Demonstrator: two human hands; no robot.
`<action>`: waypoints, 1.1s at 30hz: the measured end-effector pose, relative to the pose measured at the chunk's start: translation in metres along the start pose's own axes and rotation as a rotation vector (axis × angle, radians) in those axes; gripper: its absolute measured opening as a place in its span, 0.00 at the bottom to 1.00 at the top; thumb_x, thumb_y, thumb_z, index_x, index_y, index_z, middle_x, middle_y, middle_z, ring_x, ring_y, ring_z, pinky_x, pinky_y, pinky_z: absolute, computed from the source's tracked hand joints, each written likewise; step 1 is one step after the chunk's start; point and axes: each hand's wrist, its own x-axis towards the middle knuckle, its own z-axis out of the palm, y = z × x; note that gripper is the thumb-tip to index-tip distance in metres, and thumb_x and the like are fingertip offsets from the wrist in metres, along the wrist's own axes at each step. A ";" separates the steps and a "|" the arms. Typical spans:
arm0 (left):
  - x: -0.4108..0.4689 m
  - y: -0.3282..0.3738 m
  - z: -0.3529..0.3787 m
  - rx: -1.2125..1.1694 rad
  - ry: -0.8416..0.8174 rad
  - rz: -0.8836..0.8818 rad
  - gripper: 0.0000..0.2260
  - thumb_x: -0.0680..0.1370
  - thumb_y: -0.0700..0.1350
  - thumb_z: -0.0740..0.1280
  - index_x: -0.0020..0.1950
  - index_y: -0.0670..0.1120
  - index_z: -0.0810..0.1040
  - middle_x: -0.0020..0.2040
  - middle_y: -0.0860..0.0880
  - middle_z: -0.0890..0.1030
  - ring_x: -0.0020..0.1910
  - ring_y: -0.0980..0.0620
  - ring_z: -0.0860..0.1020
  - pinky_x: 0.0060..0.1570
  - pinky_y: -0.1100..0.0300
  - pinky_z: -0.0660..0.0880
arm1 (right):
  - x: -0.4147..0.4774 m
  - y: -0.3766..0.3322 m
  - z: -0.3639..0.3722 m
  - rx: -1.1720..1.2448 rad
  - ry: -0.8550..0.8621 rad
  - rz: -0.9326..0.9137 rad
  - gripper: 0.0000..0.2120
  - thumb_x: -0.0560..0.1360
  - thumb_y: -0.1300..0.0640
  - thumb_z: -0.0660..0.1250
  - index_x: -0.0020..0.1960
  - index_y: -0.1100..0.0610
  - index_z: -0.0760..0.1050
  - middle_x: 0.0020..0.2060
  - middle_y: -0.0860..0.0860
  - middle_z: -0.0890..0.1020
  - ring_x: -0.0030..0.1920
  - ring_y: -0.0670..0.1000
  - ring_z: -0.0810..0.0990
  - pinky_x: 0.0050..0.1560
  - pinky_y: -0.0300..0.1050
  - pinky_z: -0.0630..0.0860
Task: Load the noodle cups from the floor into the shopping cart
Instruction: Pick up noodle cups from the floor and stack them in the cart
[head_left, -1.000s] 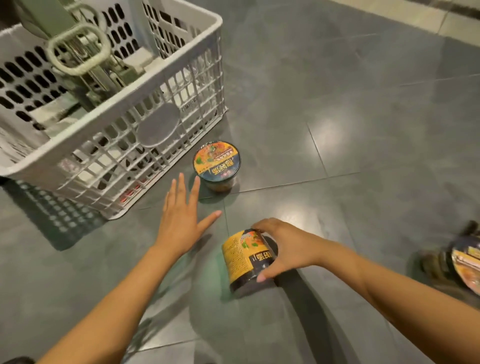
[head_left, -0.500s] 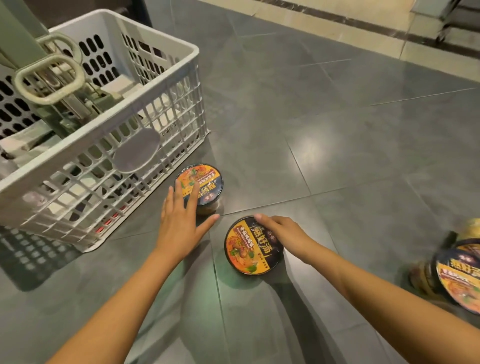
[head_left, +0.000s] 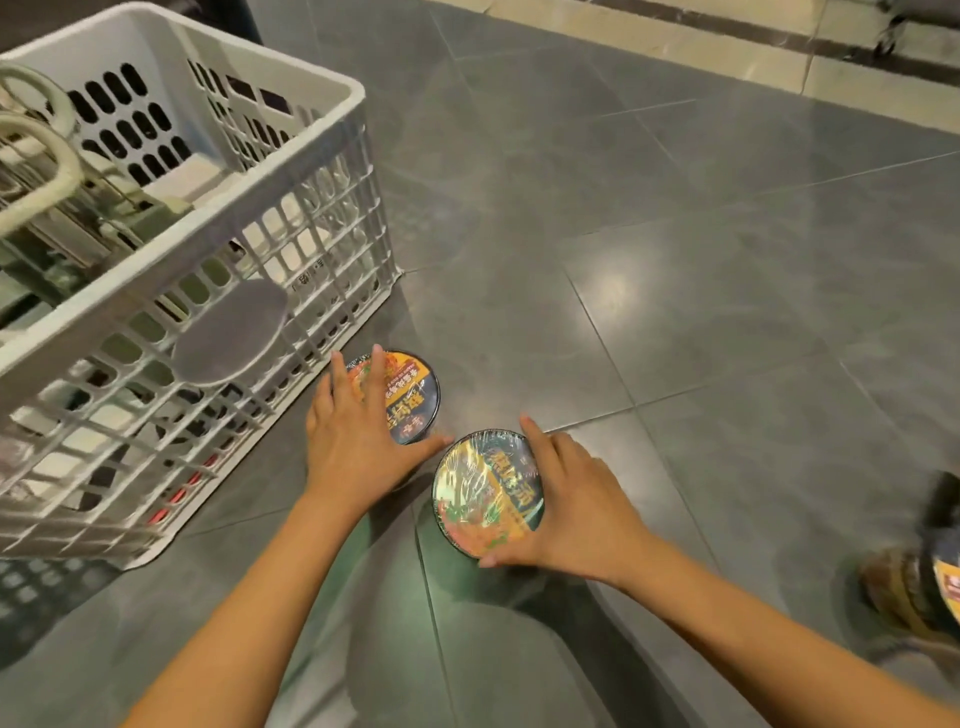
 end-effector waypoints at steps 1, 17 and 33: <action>0.001 0.000 0.001 0.005 0.004 -0.005 0.55 0.63 0.77 0.63 0.79 0.54 0.39 0.78 0.38 0.44 0.76 0.36 0.50 0.71 0.41 0.54 | 0.000 -0.002 -0.001 -0.078 -0.001 -0.022 0.67 0.52 0.19 0.65 0.78 0.47 0.38 0.68 0.50 0.65 0.67 0.52 0.66 0.67 0.50 0.65; -0.006 0.002 -0.010 -0.120 0.098 -0.110 0.53 0.61 0.69 0.73 0.79 0.51 0.53 0.67 0.35 0.63 0.65 0.35 0.64 0.64 0.43 0.64 | 0.004 0.000 0.021 -0.036 0.138 -0.132 0.58 0.57 0.22 0.63 0.78 0.48 0.50 0.52 0.52 0.70 0.50 0.51 0.71 0.47 0.40 0.68; -0.229 0.084 -0.315 -0.124 -0.273 -0.363 0.54 0.58 0.76 0.61 0.78 0.50 0.57 0.68 0.38 0.62 0.64 0.37 0.65 0.64 0.45 0.67 | -0.185 -0.142 -0.248 -0.082 0.107 -0.114 0.56 0.51 0.29 0.76 0.71 0.54 0.64 0.52 0.50 0.68 0.50 0.51 0.70 0.43 0.52 0.81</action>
